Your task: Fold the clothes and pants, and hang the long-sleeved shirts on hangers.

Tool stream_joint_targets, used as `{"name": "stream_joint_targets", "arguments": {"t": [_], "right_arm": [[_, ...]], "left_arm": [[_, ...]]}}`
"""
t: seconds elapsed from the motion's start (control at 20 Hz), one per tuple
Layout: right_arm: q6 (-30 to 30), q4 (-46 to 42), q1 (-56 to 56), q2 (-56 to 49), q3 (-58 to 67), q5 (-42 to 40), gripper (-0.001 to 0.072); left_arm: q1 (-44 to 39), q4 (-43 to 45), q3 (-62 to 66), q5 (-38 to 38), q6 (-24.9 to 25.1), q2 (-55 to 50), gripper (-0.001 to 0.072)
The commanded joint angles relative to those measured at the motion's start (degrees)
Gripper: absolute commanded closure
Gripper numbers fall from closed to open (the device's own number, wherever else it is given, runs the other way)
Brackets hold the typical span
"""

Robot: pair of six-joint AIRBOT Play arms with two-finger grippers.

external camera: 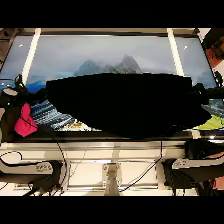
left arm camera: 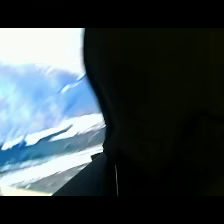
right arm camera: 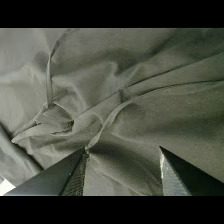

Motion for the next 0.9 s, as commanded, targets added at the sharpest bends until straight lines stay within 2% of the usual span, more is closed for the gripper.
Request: {"name": "stream_joint_targets", "arguments": {"t": [0.0,0.2,0.3,0.4,0.5,0.55,0.6,0.65,0.85], "right_arm": [[0.0,0.0,0.0,0.0,0.0,0.1,0.0211],[0.0,0.0,0.0,0.0,0.0,0.2,0.021],[1.1,0.1,0.0,0.0,0.0,0.2,0.021],[1.5,0.2,0.0,0.0,0.0,0.3,0.021],[1.5,0.2,0.0,0.0,0.0,0.3,0.021],[1.5,0.2,0.0,0.0,0.0,0.5,0.021],[1.5,0.2,0.0,0.0,0.0,0.9,0.021],[1.5,0.1,0.0,0.0,0.0,1.4,0.021],[1.5,0.1,0.0,0.0,0.0,2.3,0.0209]], "left_arm": [[-0.2,-1.7,5.4,-6.0,5.2,2.5,0.0703],[-0.3,7.3,13.6,-13.9,4.4,10.7,0.0703],[-1.6,14.4,14.3,-15.6,1.1,13.7,0.0703],[-3.8,19.8,14.1,-19.6,0.5,12.9,0.0701],[-5.9,20.5,13.3,-19.6,0.6,9.8,0.0688],[-6.7,20.5,13.3,-18.9,0.5,7.6,0.0609],[-7.0,20.5,13.3,-17.7,0.5,5.2,0.0446],[-7.0,20.8,13.3,-16.8,-0.8,3.1,0.0401],[-6.4,28.7,13.3,-15.4,-14.0,-0.9,0.0406]]}}
